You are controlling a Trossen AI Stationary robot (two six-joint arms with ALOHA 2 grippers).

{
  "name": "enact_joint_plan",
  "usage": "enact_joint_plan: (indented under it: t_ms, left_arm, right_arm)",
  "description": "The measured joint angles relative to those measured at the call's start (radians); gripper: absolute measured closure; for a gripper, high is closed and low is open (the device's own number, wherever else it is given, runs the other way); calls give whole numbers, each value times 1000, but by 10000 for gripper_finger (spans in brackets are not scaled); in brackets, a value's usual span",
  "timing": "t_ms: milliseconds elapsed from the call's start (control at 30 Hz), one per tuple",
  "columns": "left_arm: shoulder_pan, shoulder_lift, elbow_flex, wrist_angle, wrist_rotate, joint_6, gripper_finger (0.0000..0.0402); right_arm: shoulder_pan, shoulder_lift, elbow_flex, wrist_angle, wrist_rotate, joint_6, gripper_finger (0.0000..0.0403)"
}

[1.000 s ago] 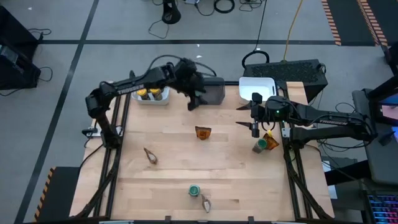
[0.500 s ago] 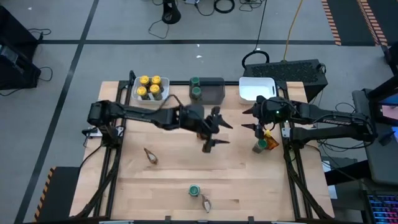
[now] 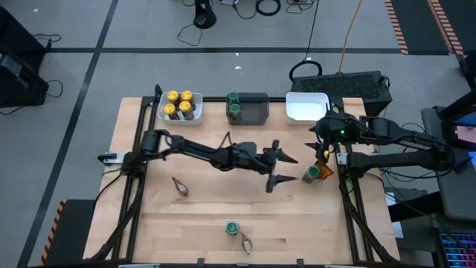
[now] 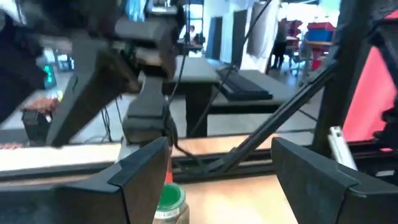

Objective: Sort spices by type
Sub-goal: Put the top green seasoning bottle into the black bin

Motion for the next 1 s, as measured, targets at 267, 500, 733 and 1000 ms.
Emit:
enact_joint_plan:
  t_ms: [267, 500, 733, 1000]
  left_arm:
    - [-16, 234, 344, -179, -82, -8, 114]
    - [-33, 340, 442, -243, -118, -7, 114]
    - [-33, 364, 445, -221, -166, 82, 114]
    - [-33, 381, 445, -214, -159, 92, 114]
  right_arm:
    - [0, -1, 0, -44, 122, -34, 140]
    - [0, -1, 0, -18, 202, -82, 140]
    - [-2, 0, 0, 16, 218, -129, 140]
    - [-2, 0, 0, 26, 217, -136, 140]
